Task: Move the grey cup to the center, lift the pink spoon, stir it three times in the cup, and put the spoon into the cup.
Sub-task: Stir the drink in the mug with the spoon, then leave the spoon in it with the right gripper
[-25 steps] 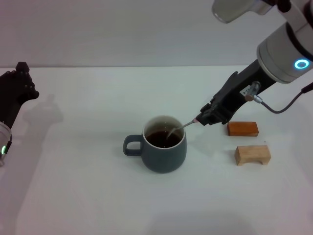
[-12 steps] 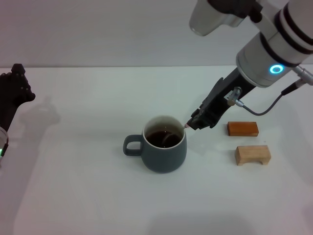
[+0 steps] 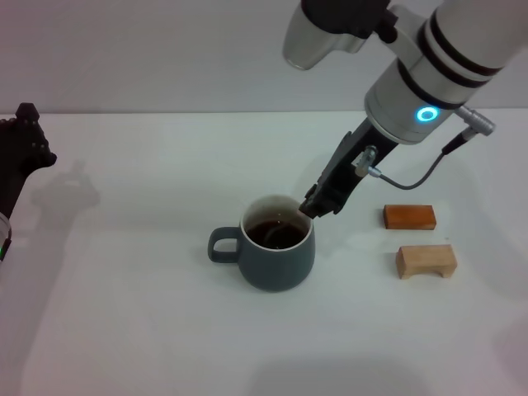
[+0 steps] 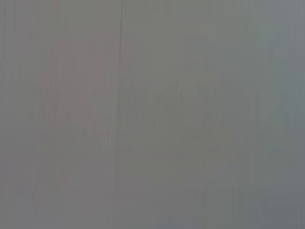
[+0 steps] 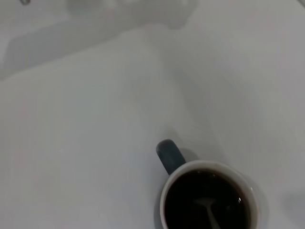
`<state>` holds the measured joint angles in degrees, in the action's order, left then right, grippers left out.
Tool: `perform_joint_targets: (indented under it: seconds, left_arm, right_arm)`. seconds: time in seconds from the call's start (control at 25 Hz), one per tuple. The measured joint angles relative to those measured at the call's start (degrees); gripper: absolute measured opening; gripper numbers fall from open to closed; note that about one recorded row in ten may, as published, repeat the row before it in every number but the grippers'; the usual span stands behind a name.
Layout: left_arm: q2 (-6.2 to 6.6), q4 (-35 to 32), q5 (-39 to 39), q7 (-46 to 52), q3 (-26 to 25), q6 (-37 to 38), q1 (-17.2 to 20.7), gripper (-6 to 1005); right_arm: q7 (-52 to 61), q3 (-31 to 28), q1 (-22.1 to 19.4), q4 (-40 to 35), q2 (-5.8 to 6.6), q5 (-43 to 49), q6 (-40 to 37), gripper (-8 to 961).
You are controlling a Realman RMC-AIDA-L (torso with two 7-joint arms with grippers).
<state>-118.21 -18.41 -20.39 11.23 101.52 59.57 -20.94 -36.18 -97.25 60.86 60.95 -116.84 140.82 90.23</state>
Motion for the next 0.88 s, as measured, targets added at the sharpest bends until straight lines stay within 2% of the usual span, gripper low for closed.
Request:
perform_joint_targets:
  seconds: [0.64,0.88]
  left_arm:
    - [-0.06,0.07,0.0,0.02,-0.78,1.21,-0.25,-2]
    - [-0.09,0.07,0.0,0.02,-0.81,1.53,-0.21,-2]
  right_arm:
    - [-0.46,0.52,2.42,-3.38,-0.58,2.53,-2.38,152]
    - [-0.45,0.71,3.53,-3.4,-1.02,3.5,0.11,153]
